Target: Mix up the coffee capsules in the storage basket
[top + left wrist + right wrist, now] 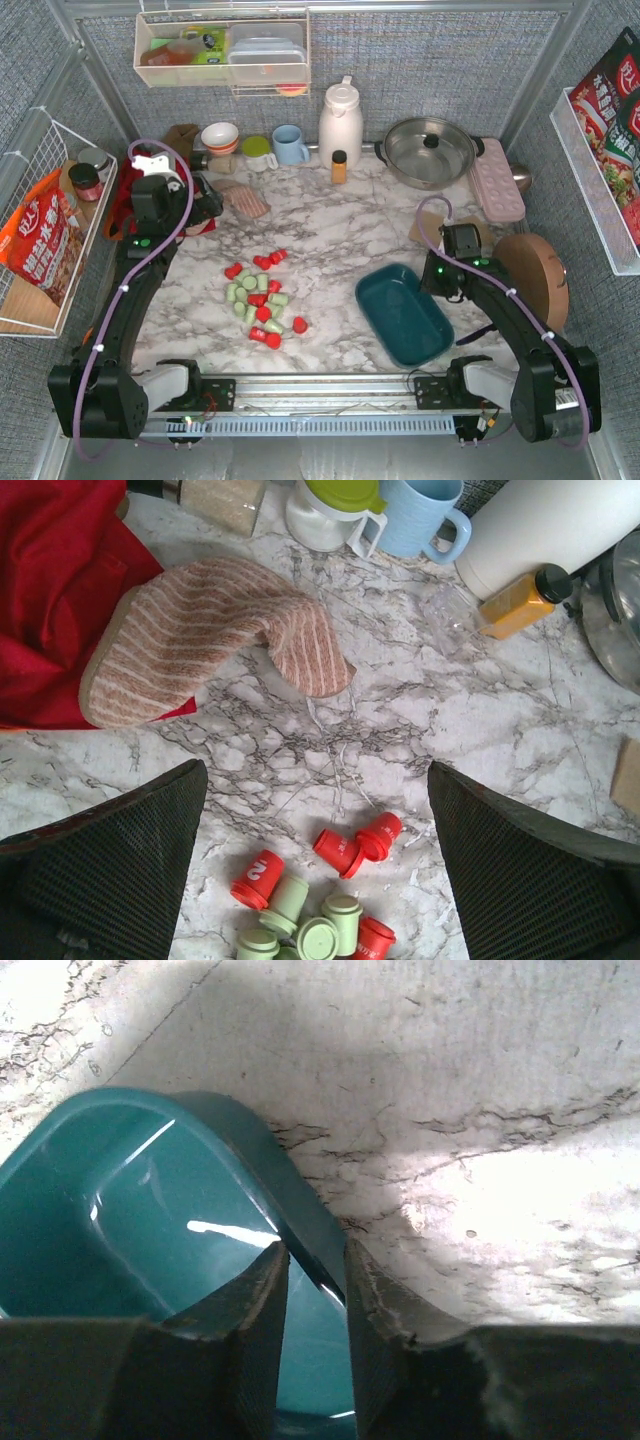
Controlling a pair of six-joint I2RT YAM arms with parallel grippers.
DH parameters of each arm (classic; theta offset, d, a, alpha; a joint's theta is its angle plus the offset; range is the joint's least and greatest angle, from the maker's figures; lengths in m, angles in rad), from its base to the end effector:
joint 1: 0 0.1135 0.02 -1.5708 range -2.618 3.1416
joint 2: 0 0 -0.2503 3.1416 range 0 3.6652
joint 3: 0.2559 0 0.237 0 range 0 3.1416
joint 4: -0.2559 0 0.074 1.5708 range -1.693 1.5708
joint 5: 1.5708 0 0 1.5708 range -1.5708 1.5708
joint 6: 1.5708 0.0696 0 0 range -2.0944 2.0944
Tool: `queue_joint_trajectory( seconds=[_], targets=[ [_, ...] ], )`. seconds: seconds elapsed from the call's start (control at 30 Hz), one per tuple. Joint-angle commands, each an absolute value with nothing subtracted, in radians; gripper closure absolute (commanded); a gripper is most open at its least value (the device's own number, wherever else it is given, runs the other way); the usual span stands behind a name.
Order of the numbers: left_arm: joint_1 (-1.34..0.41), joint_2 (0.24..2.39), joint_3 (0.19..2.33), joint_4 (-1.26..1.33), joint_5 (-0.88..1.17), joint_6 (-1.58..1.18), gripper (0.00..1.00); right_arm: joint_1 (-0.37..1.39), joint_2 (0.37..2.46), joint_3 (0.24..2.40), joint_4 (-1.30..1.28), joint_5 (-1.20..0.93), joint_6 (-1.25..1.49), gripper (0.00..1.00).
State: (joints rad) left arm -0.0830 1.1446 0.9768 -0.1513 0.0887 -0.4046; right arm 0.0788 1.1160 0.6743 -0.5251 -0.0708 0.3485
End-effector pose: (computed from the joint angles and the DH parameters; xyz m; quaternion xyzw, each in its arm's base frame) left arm 0.2872 -0.0301 0.3173 -0.1040 0.8034 -0.1761 0.5592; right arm 0.2233 0.0226 0.1765 0.1179 0.9469 0.0960 0.2833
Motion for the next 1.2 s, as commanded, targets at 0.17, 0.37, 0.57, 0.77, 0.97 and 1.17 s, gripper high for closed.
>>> queue_joint_trajectory(
  seconds=[0.17, 0.37, 0.57, 0.77, 0.97, 1.17],
  targets=[
    [-0.083, 1.154, 0.979, -0.109, 0.113, -0.412, 0.01, 0.1, 1.152, 0.685, -0.463, -0.058, 0.384, 0.75],
    [-0.085, 1.164, 0.977, -0.109, 0.122, -0.419, 0.01, 0.104, 1.181, 0.692, -0.423, -0.063, 0.385, 0.86],
    [-0.104, 1.173, 0.975, -0.093, 0.176, -0.41, 0.01, 0.105, 1.25, 0.733, -0.36, -0.078, 0.354, 1.0],
    [-0.198, 1.188, 0.98, -0.101, 0.172, -0.37, 0.01, 0.106, 1.336, 0.836, -0.291, -0.155, 0.337, 1.0],
    [-0.359, 1.242, 1.021, -0.15, 0.157, -0.362, 0.06, 0.106, 1.436, 0.987, -0.294, -0.194, 0.307, 1.0],
    [-0.448, 1.273, 1.08, -0.218, 0.061, -0.331, 0.07, 0.104, 1.631, 1.19, -0.3, -0.268, 0.266, 1.0]
  ],
)
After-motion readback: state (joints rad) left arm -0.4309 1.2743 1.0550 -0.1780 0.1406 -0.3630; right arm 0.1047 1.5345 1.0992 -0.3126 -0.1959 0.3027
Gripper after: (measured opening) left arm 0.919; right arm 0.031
